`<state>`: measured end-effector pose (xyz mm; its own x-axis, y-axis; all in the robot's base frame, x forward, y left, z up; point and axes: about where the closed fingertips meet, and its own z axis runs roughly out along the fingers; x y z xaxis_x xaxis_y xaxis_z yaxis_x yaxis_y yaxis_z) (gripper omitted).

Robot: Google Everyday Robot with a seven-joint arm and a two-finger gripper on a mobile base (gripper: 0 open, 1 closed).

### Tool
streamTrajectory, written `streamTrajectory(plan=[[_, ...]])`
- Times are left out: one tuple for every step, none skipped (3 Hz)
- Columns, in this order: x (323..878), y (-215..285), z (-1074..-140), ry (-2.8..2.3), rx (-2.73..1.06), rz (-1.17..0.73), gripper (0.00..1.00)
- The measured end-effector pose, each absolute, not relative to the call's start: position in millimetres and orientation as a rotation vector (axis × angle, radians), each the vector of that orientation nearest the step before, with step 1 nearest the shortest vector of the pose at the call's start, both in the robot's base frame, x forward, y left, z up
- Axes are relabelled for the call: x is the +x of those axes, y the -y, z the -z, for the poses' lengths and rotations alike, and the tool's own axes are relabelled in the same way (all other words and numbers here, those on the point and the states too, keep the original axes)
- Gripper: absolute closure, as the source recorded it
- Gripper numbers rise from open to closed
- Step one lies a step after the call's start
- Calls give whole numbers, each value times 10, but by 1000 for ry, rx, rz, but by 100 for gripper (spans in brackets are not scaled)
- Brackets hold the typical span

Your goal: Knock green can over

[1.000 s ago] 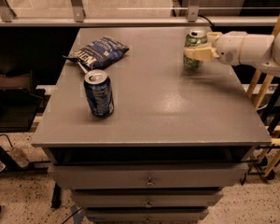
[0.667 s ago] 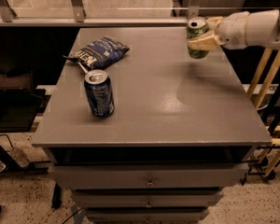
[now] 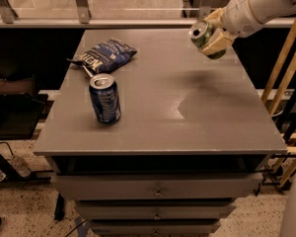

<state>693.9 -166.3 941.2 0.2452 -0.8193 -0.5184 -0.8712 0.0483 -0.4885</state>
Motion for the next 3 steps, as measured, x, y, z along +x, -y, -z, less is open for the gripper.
streamTrajectory(plan=[[6670, 1578, -9247, -1560, -2076, 48, 100], [6449, 1569, -9032, -1561, -2337, 92, 100], [6300, 1572, -8859, -1555, -2506, 67, 100]])
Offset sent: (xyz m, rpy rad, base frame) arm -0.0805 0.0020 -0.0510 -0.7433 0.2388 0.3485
